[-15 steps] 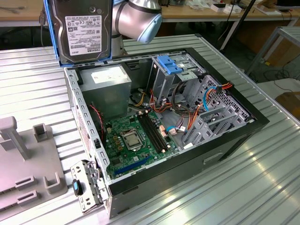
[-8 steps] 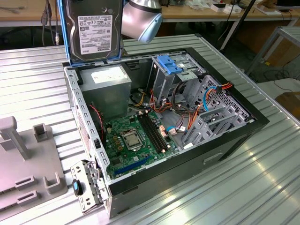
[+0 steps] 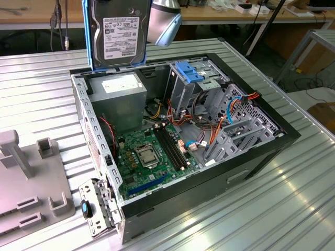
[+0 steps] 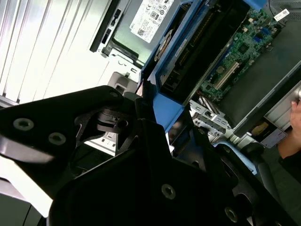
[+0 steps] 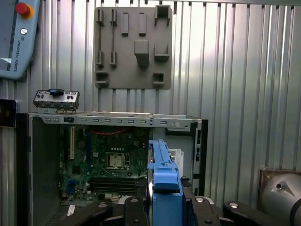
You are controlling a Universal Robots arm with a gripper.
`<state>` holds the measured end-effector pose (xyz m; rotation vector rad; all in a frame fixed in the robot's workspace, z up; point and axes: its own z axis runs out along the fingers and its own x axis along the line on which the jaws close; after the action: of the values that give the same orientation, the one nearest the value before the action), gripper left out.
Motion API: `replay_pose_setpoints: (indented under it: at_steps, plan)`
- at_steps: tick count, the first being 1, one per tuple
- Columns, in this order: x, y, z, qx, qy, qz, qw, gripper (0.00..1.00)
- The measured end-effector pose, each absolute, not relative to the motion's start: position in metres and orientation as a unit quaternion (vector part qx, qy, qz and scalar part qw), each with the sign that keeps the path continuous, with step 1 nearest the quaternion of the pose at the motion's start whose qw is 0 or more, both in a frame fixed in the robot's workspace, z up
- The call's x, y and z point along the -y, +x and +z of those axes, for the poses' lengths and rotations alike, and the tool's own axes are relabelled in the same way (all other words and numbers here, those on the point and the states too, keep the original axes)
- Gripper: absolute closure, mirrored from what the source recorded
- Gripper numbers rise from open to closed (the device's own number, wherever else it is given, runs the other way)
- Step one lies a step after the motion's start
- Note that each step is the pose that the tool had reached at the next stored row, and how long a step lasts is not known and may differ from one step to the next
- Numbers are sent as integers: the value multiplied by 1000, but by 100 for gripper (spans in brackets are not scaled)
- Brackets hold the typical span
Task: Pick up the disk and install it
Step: 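Pick up the disk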
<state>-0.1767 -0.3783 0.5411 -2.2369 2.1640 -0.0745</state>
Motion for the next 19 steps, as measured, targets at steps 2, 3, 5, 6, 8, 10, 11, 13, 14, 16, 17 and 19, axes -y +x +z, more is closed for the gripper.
replay_pose_setpoints:
  at_steps: [2, 3, 5, 6, 8, 10, 11, 13, 14, 16, 17, 19]
  plan:
    - [378, -171, 541, -695, -718, -24, 14, 63]
    - [378, -169, 541, -695, -718, -24, 14, 63]
    - [379, -163, 541, -695, -718, -24, 14, 63]
    - [379, -160, 541, -695, -718, -24, 14, 63]
    - [379, -154, 541, -695, -718, -24, 14, 63]
    - [380, -150, 541, -695, -718, -24, 14, 63]
    - [380, -149, 541, -695, -718, -24, 14, 63]
    - [382, -146, 541, -695, -718, -24, 14, 63]
    - [382, -145, 541, -695, -718, -24, 14, 63]
    - [383, -140, 541, -695, -718, -24, 14, 63]
    - [384, -138, 541, -695, -718, -24, 14, 63]
    - [387, -134, 541, -695, -718, -24, 14, 63]
